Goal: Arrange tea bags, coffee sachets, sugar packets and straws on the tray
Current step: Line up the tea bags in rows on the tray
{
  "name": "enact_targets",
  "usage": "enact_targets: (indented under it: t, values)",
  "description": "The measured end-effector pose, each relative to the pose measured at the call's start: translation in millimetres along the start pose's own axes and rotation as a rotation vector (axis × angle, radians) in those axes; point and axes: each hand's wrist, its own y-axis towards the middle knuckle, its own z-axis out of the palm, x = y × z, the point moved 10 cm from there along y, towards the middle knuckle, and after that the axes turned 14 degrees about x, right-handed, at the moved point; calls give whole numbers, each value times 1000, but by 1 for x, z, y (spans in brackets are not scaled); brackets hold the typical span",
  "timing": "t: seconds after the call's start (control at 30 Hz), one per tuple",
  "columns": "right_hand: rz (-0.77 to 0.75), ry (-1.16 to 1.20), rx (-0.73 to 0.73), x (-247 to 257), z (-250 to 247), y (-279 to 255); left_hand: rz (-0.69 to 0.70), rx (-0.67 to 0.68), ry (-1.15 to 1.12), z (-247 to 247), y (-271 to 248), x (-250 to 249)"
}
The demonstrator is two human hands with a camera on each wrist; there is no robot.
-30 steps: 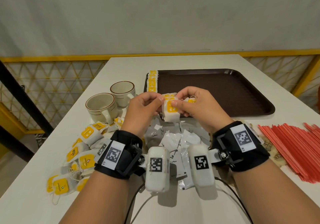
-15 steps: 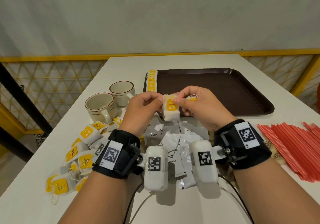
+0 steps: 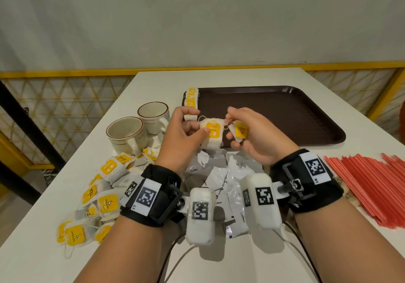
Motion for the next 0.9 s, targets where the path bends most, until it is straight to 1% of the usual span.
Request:
enact_targets:
  t: [0.03,0.07,0.17,0.23,0.33,0.4,0.5,0.6,0.67,0.77,0.83,0.9]
  values:
    - [8,40,6,-1,0,1,-9,-21,-3,-3,0,2]
    - [3,33,16,-1,0,2,-14,-38,-6,-5,0,3]
    - [-20,-67,51,2,4,3,-21,-64,-2,-7,0,4]
    - [-49,-33,49,2,4,3,-19,-74,2,-9,1,5]
    - [-124,54,-7,4,-3,3,-18,-95,3,-13,1,6]
    - [-151,78,-16,5,-6,3,-24,-106,7,-15,1,7]
    - [-155,-59,-19,9,-7,2,-30,-118,15,-18,1,9]
    - [-192,-299,-121,21,-15,-3,-41,-133,30,-21,2,12]
    - [-227,-338,-166,30,-21,-4,-40,-142,25,-24,2,13]
    - [-199,-285,-146,39,-24,4,-36,-155,15,-29,3,13]
    - [-188,-381,-160,50,-27,10,-55,-173,15,-36,6,11]
    - [-171,-493,-142,60,-26,20,-94,-157,72,-41,15,5]
